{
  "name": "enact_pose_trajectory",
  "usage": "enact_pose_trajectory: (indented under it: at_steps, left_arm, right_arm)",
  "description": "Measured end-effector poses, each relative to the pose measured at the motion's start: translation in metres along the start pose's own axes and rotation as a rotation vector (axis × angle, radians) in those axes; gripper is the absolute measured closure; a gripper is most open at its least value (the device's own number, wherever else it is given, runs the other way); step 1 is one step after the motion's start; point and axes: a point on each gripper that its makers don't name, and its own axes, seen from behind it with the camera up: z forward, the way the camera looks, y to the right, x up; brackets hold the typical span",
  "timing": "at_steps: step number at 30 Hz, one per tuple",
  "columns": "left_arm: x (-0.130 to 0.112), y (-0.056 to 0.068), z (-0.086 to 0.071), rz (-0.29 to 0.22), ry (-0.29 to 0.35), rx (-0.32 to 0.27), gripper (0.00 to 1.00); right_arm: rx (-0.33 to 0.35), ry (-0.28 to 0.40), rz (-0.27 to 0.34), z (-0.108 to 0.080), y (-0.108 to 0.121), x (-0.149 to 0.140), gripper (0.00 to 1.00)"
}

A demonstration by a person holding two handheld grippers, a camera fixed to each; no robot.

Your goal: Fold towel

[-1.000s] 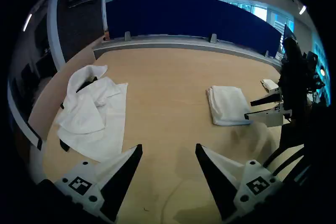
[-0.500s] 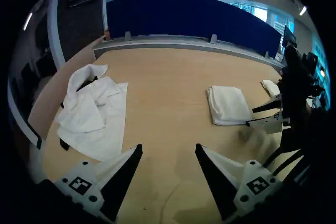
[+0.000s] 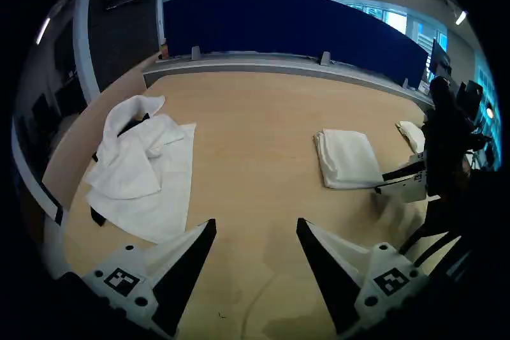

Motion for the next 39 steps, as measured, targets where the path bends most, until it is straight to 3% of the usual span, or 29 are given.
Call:
enact_pose_trajectory:
  at_steps: [6,14,24,39]
  left_arm:
    - [0.0,0.0,0.001,0.0,0.0,0.001,0.06]
    - [0.0,-0.001,-0.001,0.003,-0.001,0.003,0.06]
    - [0.006,0.001,-0.004,0.007,0.006,0.0,0.06]
    - [0.023,0.005,-0.015,0.008,0.044,-0.005,0.06]
  right_arm:
    - [-0.013,0.0,0.029,-0.001,0.005,-0.002,0.71]
    - [-0.006,0.009,0.052,-0.002,0.006,-0.002,0.93]
    - [-0.006,0.059,0.057,-0.011,0.009,0.016,0.95]
    - [-0.015,0.242,0.01,-0.082,0.021,0.109,0.96]
